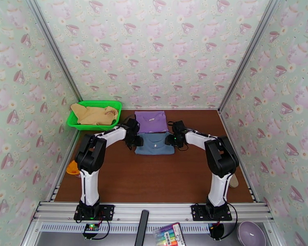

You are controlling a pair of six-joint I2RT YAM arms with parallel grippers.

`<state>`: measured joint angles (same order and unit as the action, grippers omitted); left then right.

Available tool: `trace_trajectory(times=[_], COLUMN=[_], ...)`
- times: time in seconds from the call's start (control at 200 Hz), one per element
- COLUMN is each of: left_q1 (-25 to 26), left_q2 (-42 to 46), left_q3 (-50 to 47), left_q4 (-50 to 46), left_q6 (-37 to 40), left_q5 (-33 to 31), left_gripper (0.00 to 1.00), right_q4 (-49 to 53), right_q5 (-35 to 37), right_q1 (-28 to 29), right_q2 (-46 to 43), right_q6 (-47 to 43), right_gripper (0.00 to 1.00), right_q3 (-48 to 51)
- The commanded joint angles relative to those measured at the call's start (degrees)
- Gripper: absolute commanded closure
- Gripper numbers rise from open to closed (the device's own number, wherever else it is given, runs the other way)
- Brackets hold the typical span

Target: Fold and stack the mixed laundry pile

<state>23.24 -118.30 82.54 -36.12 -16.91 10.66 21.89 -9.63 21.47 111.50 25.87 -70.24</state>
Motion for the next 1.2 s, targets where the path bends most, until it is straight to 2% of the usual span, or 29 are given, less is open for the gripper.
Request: trace_trajectory(times=[0.0, 0.055, 0.15, 0.195, 0.301, 0.436, 0.571, 0.821, 0.972, 1.197], left_q1=[3.81, 4.08, 4.44, 4.45, 4.44, 4.31, 4.22, 3.68, 1.63, -3.27], left_q2=[-5.42, -5.71, -5.61, -5.41, -3.2, 2.56, 9.62, 17.73, 15.36, 4.66], left_q3=[0.33, 0.43, 0.06, -0.09, -0.94, -1.43, 0.08, 5.91, 12.25, 25.09], left_q4=[5.46, 5.88, 6.67, 6.68, 6.01, 2.98, -2.08, -6.86, -8.65, -8.66], left_q6=[-1.14, -1.61, -2.33, -2.43, -2.44, -1.57, -0.13, 1.92, 4.4, 8.23], left_q5=[7.95, 8.47, 9.42, 9.49, 8.03, 4.15, -2.94, -8.67, -9.84, -10.62], left_gripper=[0.66, 0.77, 0.89, 1.0, 1.0, 1.0, 1.0, 1.0, 1.0, 1.0], right_q4=[-2.46, -2.64, -2.73, -2.65, -2.23, 0.64, 4.48, 10.65, 12.96, 14.24], right_q5=[-3.93, -4.17, -4.43, -4.52, -4.36, -2.64, -0.47, 0.2, -0.19, -2.97], right_q1=[1.46, 1.45, 1.51, 1.51, 1.55, 1.55, 1.53, 1.51, 0.99, -0.47], right_q2=[3.35, 3.25, 3.07, 2.88, 1.67, -2.35, -8.5, -15.48, -12.11, 2.62], right_q6=[1.39, 1.55, 1.68, 1.73, 1.16, -0.22, -1.93, -5.17, -7.92, -10.96], right_gripper=[0.61, 0.67, 0.77, 0.82, 1.0, 1.0, 1.0, 1.0, 1.0, 1.0], right_q3=[2.73, 2.93, 3.17, 3.33, 3.62, 3.11, 0.94, -9.44, -18.1, -34.35])
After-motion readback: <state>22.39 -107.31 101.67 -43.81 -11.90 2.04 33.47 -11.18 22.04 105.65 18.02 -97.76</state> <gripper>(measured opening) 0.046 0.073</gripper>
